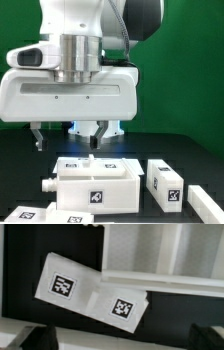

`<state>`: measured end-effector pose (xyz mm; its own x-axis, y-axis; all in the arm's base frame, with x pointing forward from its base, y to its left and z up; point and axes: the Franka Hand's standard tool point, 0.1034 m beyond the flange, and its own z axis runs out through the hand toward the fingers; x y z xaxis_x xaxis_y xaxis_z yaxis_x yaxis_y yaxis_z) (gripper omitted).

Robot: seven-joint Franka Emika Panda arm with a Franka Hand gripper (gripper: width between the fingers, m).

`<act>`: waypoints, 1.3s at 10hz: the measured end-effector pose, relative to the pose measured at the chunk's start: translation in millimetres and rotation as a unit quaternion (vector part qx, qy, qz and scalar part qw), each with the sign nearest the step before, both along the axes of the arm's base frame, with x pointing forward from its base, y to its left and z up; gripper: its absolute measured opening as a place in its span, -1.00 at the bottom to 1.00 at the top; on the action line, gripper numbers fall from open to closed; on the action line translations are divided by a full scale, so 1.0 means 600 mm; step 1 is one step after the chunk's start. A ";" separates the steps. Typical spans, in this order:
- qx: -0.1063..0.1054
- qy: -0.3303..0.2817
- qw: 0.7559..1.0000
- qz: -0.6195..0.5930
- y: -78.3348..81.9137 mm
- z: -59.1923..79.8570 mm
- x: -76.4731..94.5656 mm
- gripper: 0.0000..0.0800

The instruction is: Assemble cabinet

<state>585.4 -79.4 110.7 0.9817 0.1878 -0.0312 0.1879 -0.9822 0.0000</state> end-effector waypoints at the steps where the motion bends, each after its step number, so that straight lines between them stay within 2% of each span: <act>1: 0.000 0.000 1.000 0.000 0.000 0.000 0.000 0.62; 3: 0.001 0.004 1.000 -0.018 -0.005 -0.008 -0.004 0.62; 4: 0.000 0.015 0.998 -0.056 -0.019 -0.028 -0.010 0.62; 6: -0.009 0.010 0.997 -0.071 -0.021 -0.048 0.013 0.62; 7: -0.009 0.012 0.998 -0.058 -0.031 -0.055 0.015 0.62; 11: -0.009 0.013 0.998 -0.059 -0.029 -0.057 0.014 0.62; 13: -0.009 0.018 0.998 -0.054 -0.032 -0.066 0.011 0.62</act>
Offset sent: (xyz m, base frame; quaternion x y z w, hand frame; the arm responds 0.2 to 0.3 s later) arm -0.0101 -0.0307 -0.0357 0.0217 -0.0511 0.1696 0.9839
